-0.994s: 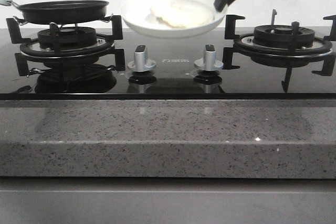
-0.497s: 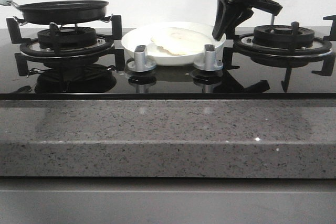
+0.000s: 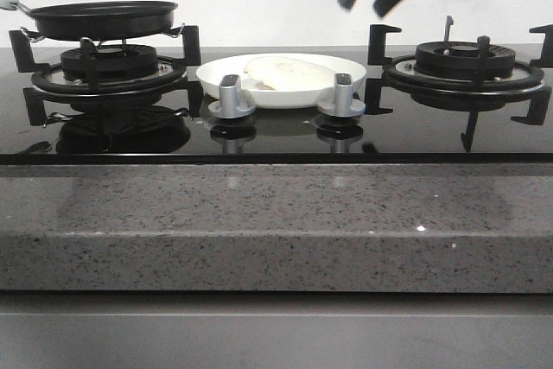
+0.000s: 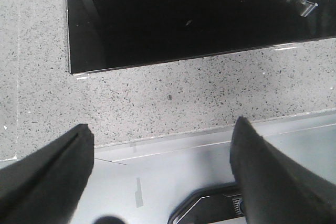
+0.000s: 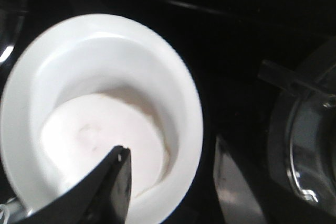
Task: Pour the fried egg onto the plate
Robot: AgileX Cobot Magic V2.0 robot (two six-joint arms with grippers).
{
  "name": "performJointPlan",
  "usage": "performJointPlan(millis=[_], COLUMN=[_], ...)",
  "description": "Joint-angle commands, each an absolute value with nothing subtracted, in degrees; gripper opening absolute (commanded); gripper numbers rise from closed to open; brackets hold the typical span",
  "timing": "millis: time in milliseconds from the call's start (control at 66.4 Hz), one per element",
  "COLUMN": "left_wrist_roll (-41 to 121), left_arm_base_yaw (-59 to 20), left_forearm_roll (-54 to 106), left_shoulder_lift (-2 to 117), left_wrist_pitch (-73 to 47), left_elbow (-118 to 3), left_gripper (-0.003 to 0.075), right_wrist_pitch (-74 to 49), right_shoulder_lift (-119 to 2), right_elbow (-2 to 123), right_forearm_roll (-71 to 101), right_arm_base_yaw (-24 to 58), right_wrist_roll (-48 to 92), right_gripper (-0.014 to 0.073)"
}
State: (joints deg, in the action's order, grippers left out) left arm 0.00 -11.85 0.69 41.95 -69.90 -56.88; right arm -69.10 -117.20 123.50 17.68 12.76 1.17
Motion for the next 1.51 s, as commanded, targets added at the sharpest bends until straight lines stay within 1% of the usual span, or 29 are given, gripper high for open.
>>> performJointPlan(millis=[0, 136, 286, 392, 497, 663, 858, 1144, 1355, 1491], left_wrist_roll=[-0.48, -0.48, -0.48, -0.48, -0.48, -0.48, -0.48, -0.48, -0.48, -0.48], left_arm_base_yaw=[-12.17, -12.17, -12.17, -12.17, -12.17, -12.17, -12.17, -12.17, -12.17, -12.17], left_forearm_roll=[0.61, 0.61, 0.61, 0.61, 0.61, 0.61, 0.61, 0.61, 0.61, 0.61], left_shoulder_lift=[41.87, 41.87, 41.87, 41.87, 41.87, 41.87, 41.87, 41.87, 41.87, 41.87], left_wrist_pitch=[-66.68, -66.68, -66.68, -66.68, -66.68, -66.68, -66.68, -66.68, -66.68, -66.68], left_elbow=[-58.33, -58.33, -58.33, -58.33, -58.33, -58.33, -58.33, -58.33, -58.33, -58.33], left_gripper=[0.0524, 0.0524, 0.0524, 0.0524, 0.0524, 0.0524, 0.0524, 0.0524, 0.0524, 0.0524], right_wrist_pitch=[-68.1, -65.91, -59.13, -53.71, -50.82, -47.71, -47.47, -49.21, -54.04, -55.54], right_shoulder_lift=[-109.66, -102.45, -93.32, -85.91, -78.39, -67.76, -57.21, -41.58, -32.58, -29.89], right_elbow=[123.99, 118.32, 108.26, 99.27, 90.6, 78.55, 66.96, 52.56, 48.24, 48.24], right_forearm_roll=[15.08, 8.67, 8.06, 8.12, 6.4, 4.59, 4.74, 5.82, 5.82, 5.82], right_arm_base_yaw=[14.82, 18.95, 21.67, 21.74, 21.34, 18.12, 11.62, 11.06, 11.06, 11.06], right_wrist_roll=[2.0, 2.0, 1.95, 1.95, 1.95, 1.95, 1.95, 1.95, 1.95, 1.95], right_gripper=[0.0395, 0.0395, 0.0395, 0.0395, 0.0395, 0.0395, 0.0395, 0.0395, 0.0395, 0.0395])
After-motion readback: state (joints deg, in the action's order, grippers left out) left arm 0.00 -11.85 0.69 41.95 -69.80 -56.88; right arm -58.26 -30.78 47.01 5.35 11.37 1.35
